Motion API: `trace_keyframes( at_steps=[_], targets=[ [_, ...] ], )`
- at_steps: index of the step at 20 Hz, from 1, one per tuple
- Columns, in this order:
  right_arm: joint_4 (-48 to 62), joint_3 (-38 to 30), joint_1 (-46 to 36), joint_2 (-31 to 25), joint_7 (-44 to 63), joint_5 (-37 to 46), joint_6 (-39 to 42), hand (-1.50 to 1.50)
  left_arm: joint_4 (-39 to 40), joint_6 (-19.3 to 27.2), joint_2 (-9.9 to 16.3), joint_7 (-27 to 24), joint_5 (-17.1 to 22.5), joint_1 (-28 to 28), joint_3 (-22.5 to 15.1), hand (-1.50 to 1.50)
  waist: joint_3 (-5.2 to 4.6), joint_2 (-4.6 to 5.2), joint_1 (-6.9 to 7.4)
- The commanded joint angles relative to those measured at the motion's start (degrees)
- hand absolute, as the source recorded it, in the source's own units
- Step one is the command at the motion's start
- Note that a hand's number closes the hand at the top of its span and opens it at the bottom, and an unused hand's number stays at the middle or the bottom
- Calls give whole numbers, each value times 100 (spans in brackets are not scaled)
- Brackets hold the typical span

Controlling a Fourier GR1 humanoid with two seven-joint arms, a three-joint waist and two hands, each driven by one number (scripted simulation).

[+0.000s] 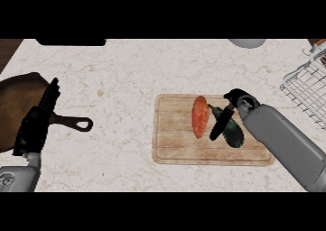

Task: Pick the eggplant from the cutting board and place it in the tiered basket

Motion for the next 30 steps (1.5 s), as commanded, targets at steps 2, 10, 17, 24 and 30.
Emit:
trace_keyframes(
  at_steps=[2,10,17,24,30],
  targets=[
    [143,-80,186,369,596,-83,244,150,114,-81,56,21,-24,-150,137,0,27,36,-18],
    [379,206,-113,347,-96,167,916,150,-345,-26,-139,260,-92,34,-20,0,30,31,44],
    [-201,-390,123,442,321,258,122,150,-109,-133,-91,18,-133,98,163,0,28,16,-31],
    [1299,-833,-1305,86,208,1824,-2160,150,84,-139,-265,-100,-182,-215,-7,0,13,156,313],
    [1974,-978,-2267,-243,332,3041,-3916,150,81,-218,-253,-17,-204,-321,-79,0,5,161,436]
  ],
)
